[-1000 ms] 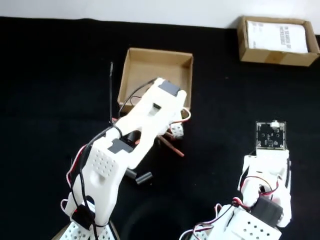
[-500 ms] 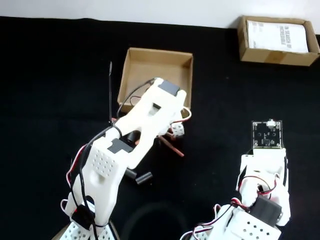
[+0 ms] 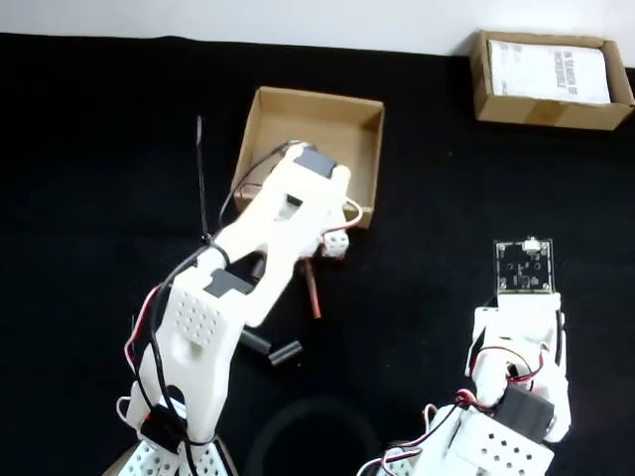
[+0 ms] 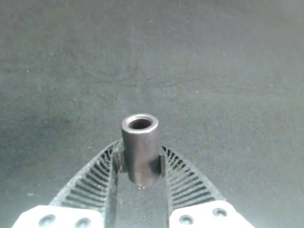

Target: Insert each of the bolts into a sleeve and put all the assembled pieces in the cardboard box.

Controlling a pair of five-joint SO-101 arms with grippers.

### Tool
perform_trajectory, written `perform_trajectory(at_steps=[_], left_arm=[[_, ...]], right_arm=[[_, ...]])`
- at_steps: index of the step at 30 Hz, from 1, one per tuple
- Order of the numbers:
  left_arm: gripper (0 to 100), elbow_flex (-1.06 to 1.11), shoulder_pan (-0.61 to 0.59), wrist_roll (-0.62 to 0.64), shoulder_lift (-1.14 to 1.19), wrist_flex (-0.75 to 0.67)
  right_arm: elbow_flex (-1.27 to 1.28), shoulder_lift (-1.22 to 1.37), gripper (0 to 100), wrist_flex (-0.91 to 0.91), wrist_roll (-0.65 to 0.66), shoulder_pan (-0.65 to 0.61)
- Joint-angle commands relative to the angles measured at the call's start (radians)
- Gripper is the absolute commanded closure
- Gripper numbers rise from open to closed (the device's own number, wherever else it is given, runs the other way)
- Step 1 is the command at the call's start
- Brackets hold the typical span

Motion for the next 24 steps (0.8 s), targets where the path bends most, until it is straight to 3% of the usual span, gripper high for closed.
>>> perform_trajectory(at_steps=[1, 6, 11, 14, 19, 24], left_arm=[[99, -0.010, 0.064, -0.037, -0.031, 0.068], [99, -0.012, 0.127, -0.118, -0.087, 0.106], [99, -0.012, 0.131, -0.169, -0.289, 0.098], [99, -0.010, 0.131, -0.198, -0.427, 0.098], [99, -0.002, 0.131, -0.269, -0.618, 0.106], [99, -0.001, 0.131, -0.350, -0.792, 0.157]], right_arm=[[-0.005, -0.004, 99.2, -0.022, 0.008, -0.005], [-0.005, -0.005, 99.2, -0.058, 0.008, -0.041], [-0.035, -0.012, 99.2, -0.085, 0.002, -0.130], [-0.082, -0.010, 99.2, -0.004, -0.017, -0.217], [-0.194, -0.010, 99.2, 0.156, -0.287, -0.409], [-0.206, -0.013, 99.2, 0.166, -0.482, -0.599]])
